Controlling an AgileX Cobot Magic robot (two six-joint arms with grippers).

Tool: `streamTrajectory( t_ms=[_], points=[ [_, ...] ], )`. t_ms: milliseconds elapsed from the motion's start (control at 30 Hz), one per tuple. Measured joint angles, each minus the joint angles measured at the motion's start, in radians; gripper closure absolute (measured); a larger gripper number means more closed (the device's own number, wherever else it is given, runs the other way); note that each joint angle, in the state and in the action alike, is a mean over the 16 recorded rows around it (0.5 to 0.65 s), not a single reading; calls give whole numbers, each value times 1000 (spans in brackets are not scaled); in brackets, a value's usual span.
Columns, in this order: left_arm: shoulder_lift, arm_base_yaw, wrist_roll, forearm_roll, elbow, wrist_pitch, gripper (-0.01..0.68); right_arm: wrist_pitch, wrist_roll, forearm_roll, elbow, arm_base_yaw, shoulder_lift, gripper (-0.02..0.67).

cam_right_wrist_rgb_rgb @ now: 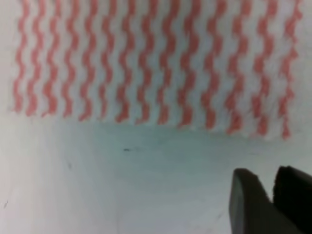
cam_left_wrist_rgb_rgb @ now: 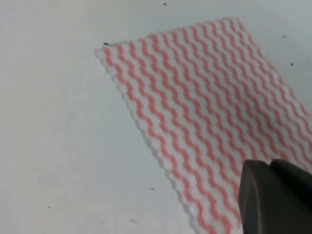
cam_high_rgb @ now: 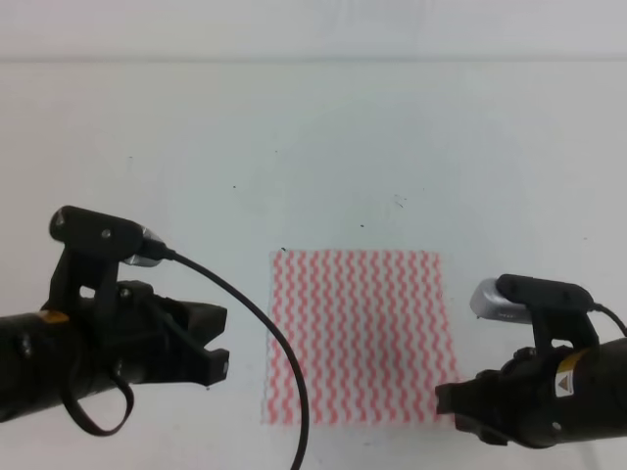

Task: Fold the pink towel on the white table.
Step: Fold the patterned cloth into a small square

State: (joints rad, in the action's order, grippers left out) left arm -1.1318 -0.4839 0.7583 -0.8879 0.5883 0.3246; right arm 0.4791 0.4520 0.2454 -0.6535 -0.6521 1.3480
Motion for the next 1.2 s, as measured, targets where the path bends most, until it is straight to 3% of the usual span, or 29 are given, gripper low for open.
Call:
streamTrajectory(
  t_ms=[267, 533, 833, 1200],
  points=[
    [-1, 0, 0, 0, 0, 3, 677, -60, 81, -5, -1, 0, 76, 367],
    [-1, 0, 2, 0, 0, 6, 677, -137, 103, -2, -2, 0, 155, 278],
    [-3, 0, 3, 1, 0, 9, 677, -184, 106, 2, -5, 0, 205, 276],
    [-3, 0, 5, 1, 0, 10, 677, -198, 106, 3, -10, -1, 222, 360]
  ],
)
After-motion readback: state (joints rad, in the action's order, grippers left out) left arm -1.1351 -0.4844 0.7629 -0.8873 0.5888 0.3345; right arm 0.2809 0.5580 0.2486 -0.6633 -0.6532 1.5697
